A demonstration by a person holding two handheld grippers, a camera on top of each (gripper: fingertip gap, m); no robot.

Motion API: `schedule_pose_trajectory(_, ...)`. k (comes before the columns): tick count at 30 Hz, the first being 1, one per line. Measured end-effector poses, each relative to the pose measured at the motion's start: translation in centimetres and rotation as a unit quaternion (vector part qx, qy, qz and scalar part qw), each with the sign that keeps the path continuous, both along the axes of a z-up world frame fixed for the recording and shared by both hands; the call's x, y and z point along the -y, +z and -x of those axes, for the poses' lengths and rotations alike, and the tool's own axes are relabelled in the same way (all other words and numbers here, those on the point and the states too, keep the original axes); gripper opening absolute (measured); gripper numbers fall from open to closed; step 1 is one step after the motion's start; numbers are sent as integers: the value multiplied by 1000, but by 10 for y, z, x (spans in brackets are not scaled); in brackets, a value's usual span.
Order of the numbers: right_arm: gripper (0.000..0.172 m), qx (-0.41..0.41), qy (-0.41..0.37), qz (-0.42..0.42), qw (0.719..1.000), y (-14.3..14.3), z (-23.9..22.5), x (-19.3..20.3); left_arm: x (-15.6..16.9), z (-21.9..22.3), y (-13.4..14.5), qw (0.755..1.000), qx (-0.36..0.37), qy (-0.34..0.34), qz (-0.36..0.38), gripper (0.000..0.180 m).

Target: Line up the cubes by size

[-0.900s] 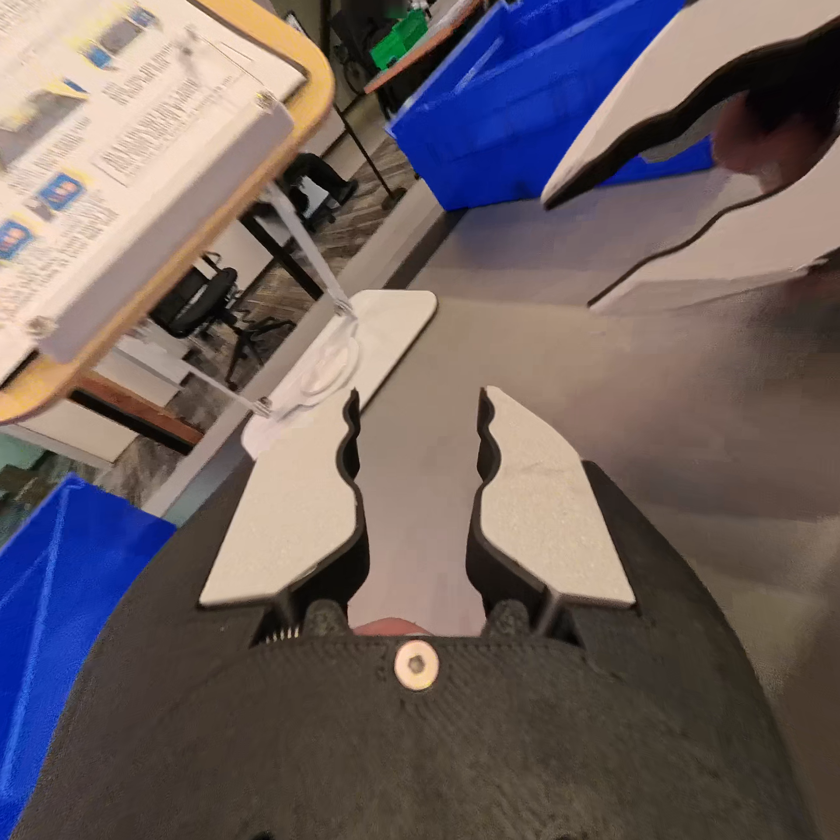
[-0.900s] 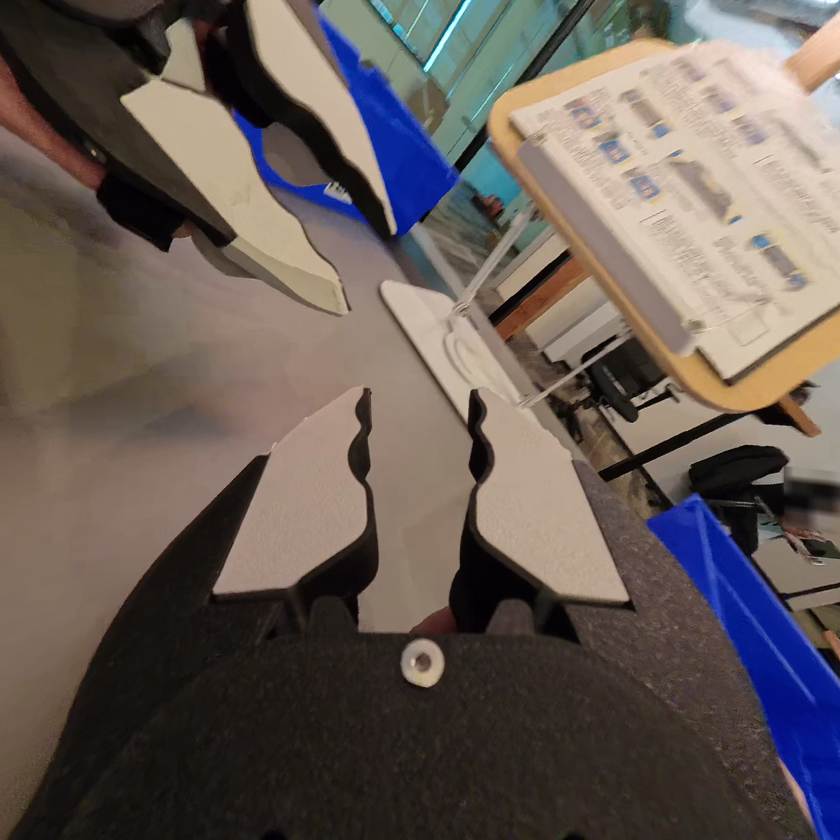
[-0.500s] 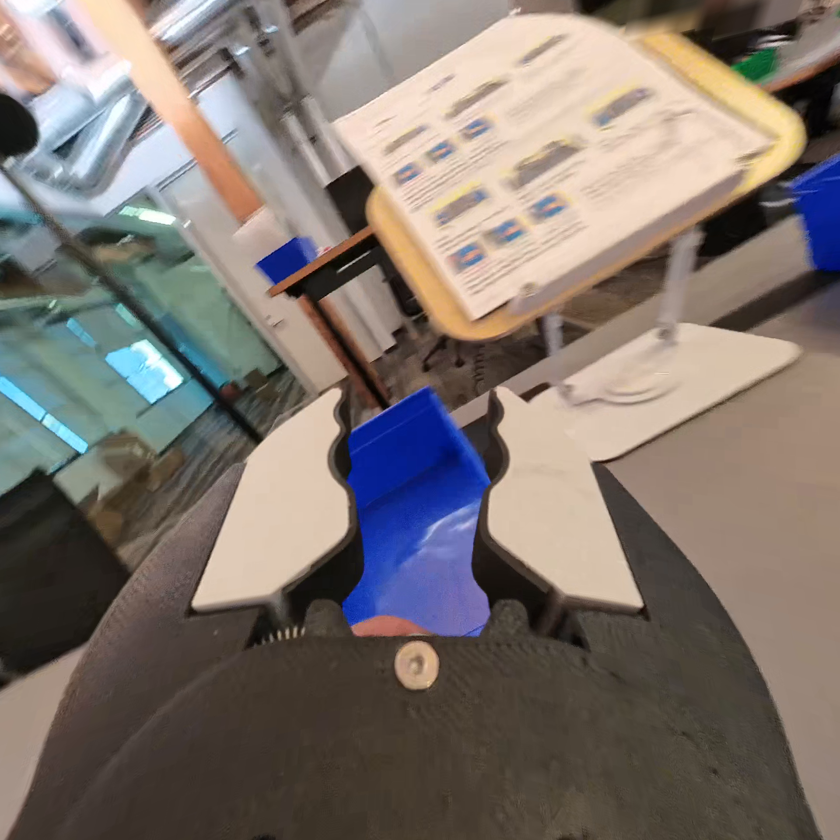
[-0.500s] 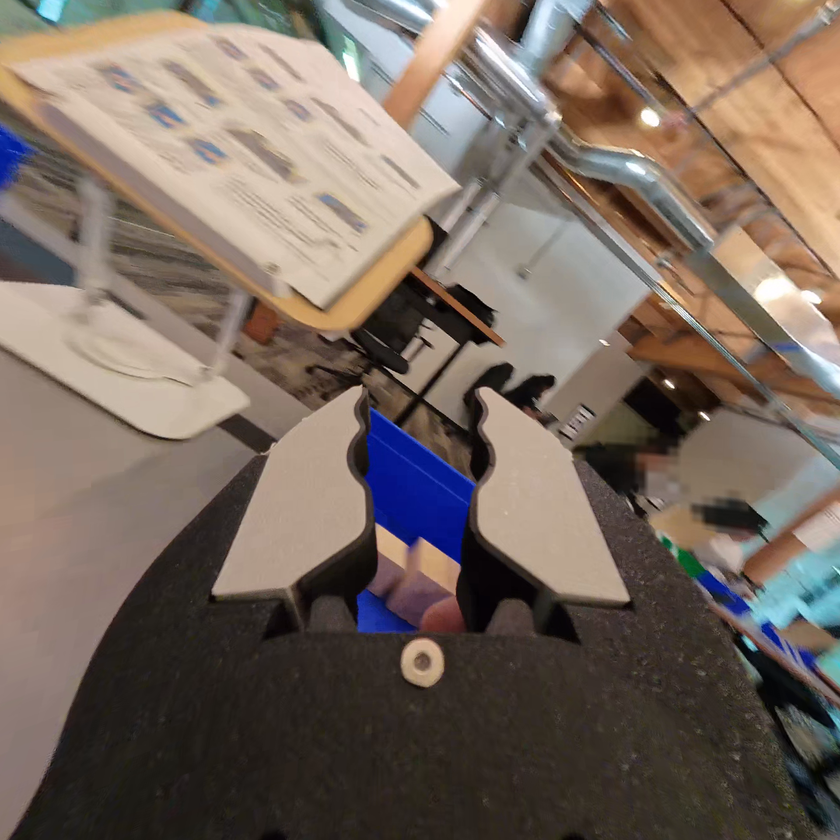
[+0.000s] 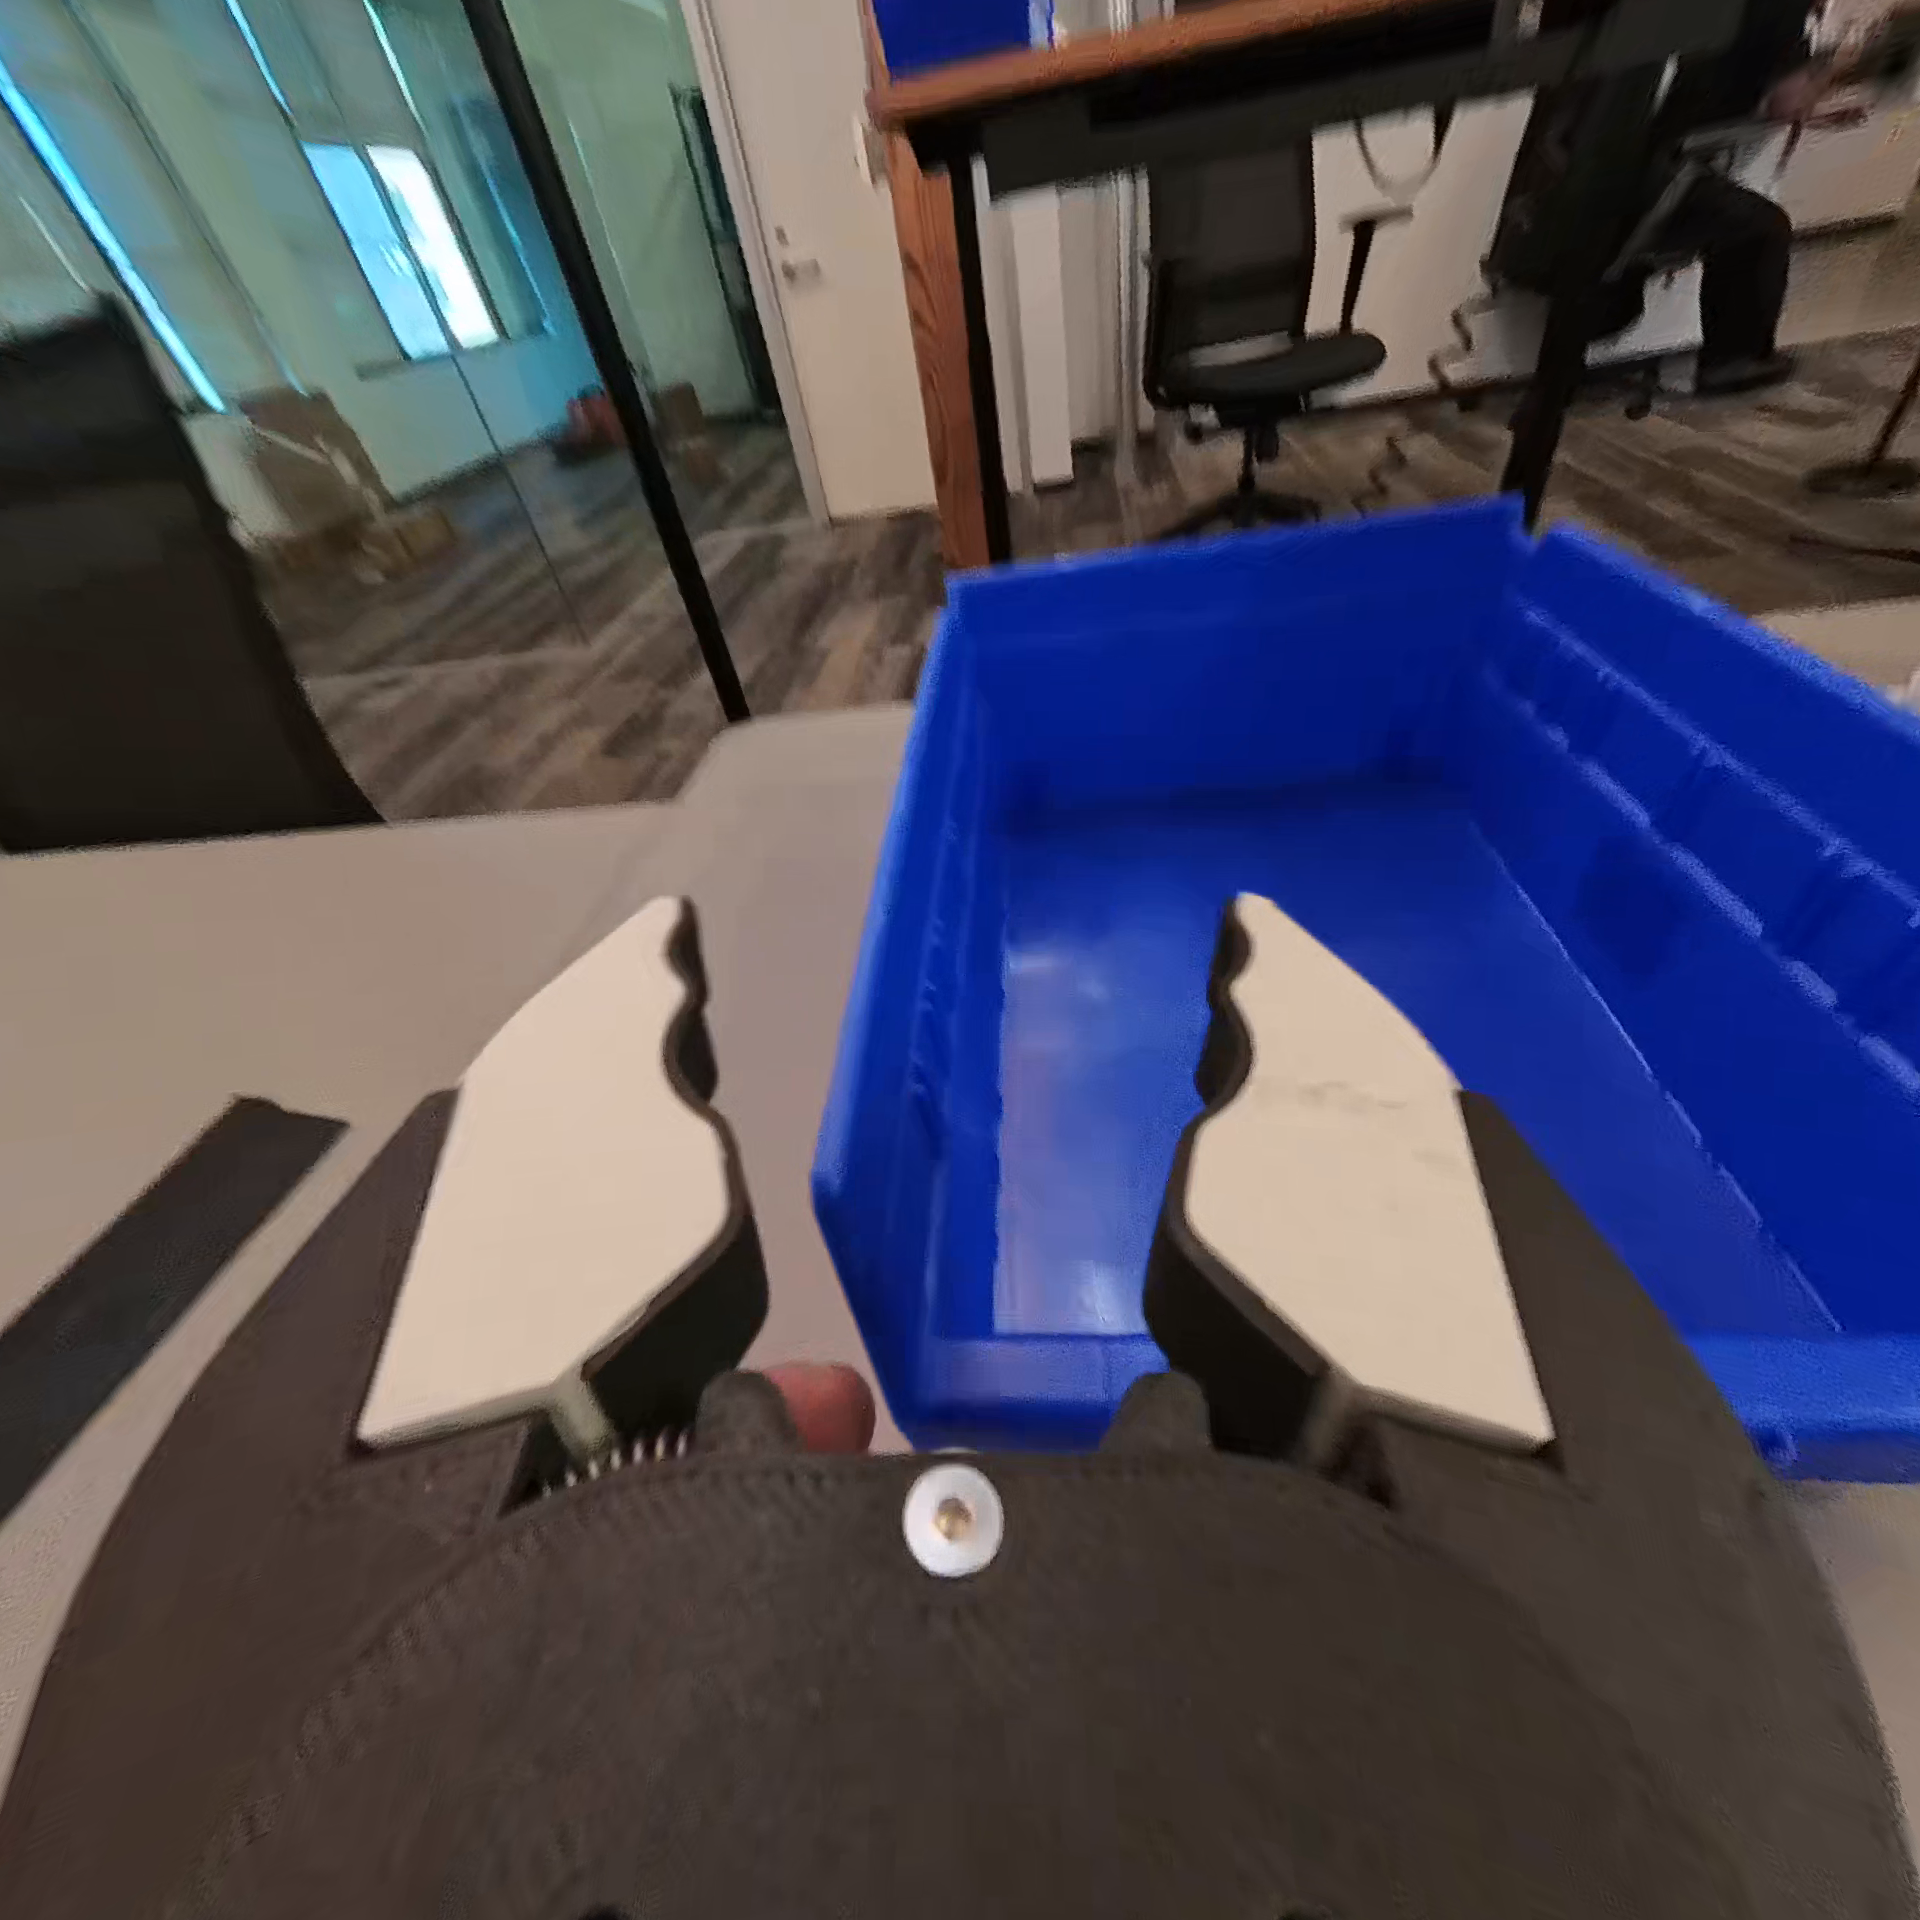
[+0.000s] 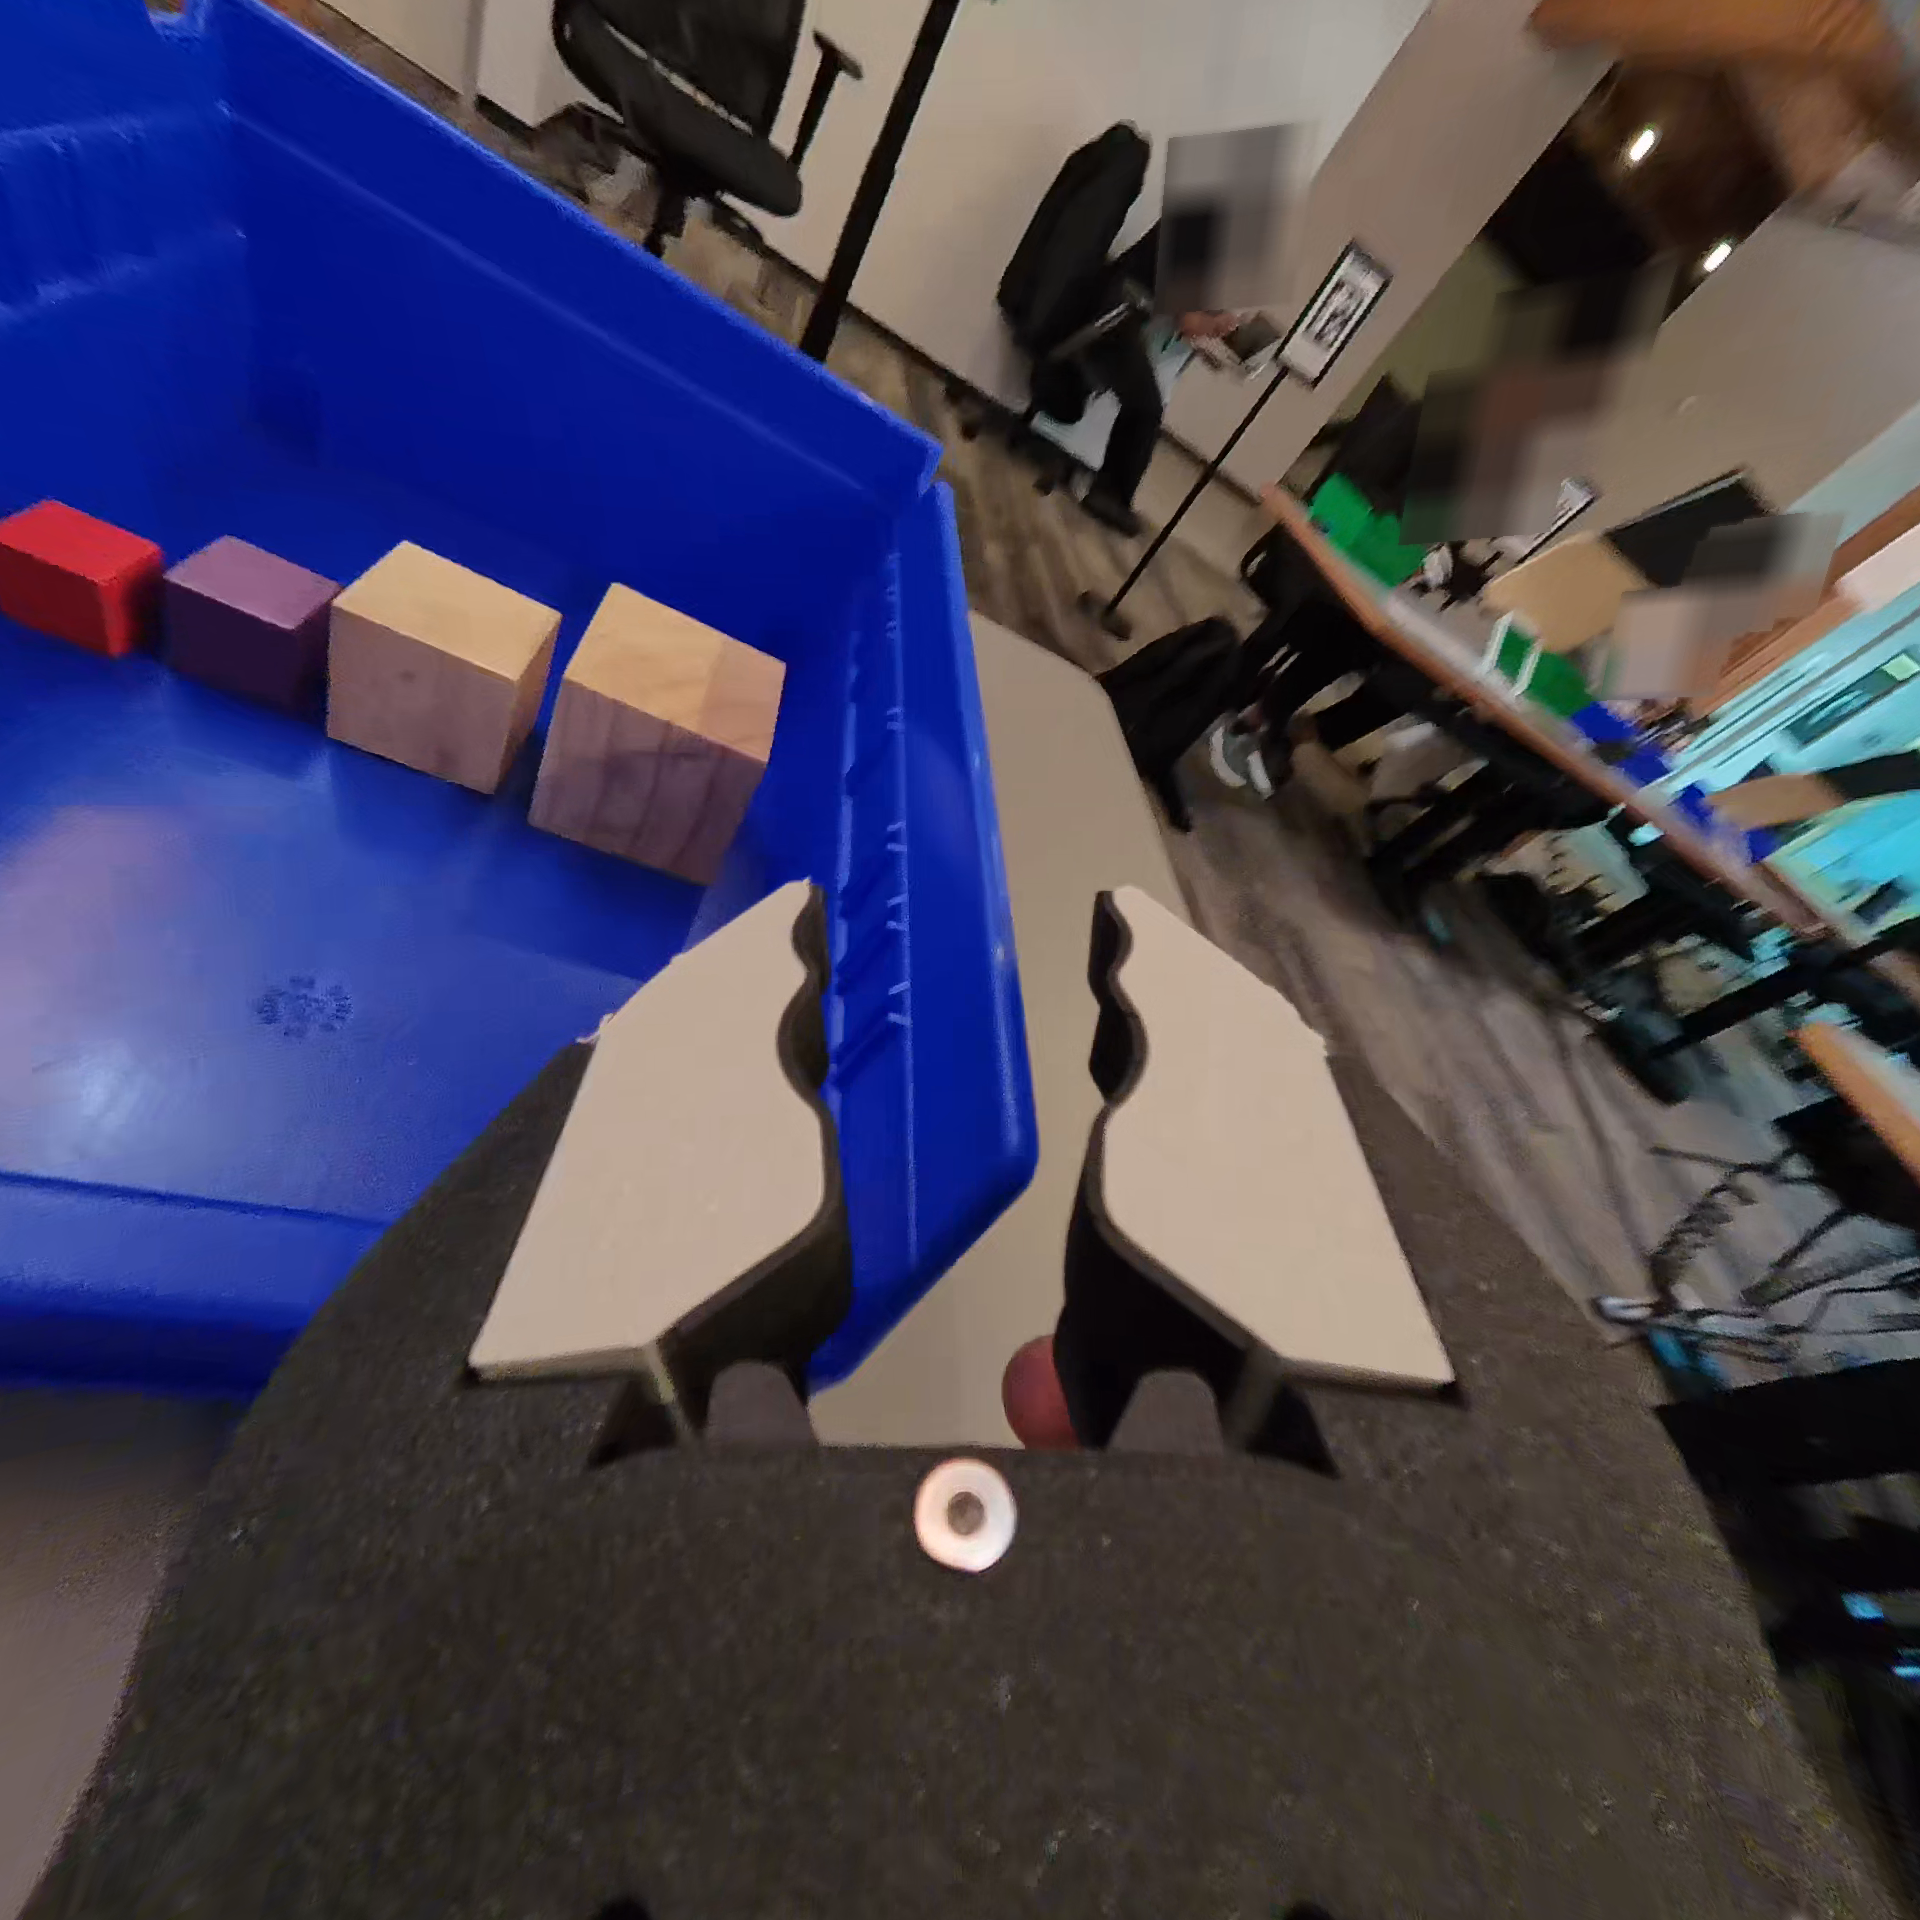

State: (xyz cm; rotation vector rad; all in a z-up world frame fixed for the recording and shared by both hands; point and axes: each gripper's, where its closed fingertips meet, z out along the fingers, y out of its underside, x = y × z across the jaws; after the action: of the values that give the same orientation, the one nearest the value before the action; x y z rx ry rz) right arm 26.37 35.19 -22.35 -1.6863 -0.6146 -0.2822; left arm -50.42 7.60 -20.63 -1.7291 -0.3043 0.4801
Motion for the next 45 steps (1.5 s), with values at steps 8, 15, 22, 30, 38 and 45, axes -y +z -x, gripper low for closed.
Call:
schedule_pose_trajectory(8, 27, -88, 26, 28, 995, -5, 4, -1, -10, 9, -27, 998, 61, -15, 15, 58)
schedule_pose_trajectory(15, 28, -123, 21, 47, 991, -7, 0, -2, -8, 29, -39, 997, 74, 16, 25, 52)
schedule_pose_trajectory(22, 19, -161, 26, 80, 983, -11, 1, -1, -18, 20, -46, 994, 91, -26, 48, 8)
schedule_pose_trajectory(30, 6, -181, 45, 98, 978, -13, 0, -1, -18, 14, -45, 994, 99, -37, 38, 5)
schedule_pose_trajectory(38, 5, -201, 63, 104, 972, -13, 3, 2, -10, 11, -42, 992, 114, -41, 20, 4)
schedule_pose_trajectory(45, 4, -225, 68, 107, 966, -13, 4, 5, 5, 8, -30, 994, 103, -36, 9, 4)
